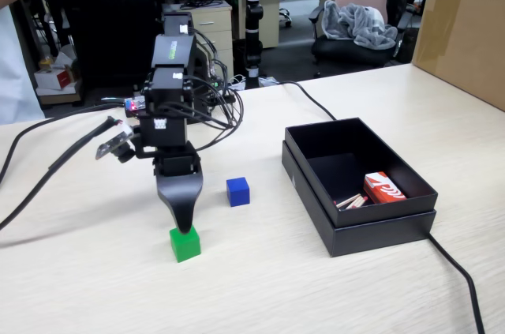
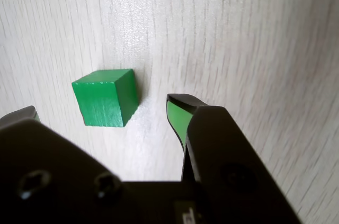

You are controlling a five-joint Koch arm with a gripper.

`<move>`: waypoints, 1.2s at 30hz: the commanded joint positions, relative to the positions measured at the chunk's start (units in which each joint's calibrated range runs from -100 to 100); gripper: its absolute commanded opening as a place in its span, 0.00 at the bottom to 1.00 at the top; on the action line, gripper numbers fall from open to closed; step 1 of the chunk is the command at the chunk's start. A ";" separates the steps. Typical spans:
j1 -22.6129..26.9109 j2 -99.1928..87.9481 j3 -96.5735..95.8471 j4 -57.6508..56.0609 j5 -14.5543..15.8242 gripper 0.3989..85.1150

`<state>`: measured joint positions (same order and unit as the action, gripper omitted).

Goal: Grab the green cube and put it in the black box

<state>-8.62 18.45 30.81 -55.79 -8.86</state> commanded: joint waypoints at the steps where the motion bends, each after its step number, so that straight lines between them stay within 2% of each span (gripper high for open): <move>1: 0.10 1.00 6.82 -0.32 -1.17 0.55; 11: 0.59 7.66 12.26 -0.32 -2.74 0.55; 14: 0.44 9.38 12.62 -0.32 -3.42 0.51; 21: 0.44 12.13 14.52 -0.32 -3.71 0.51; 28: 0.44 12.94 15.79 -0.32 -3.71 0.24; 29: 0.44 12.94 15.70 -0.32 -3.66 0.14; 32: 0.39 12.94 15.52 -0.32 -3.57 0.00; 36: 0.44 8.81 13.07 -0.32 -3.13 0.00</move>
<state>-8.33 32.30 42.49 -55.71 -12.09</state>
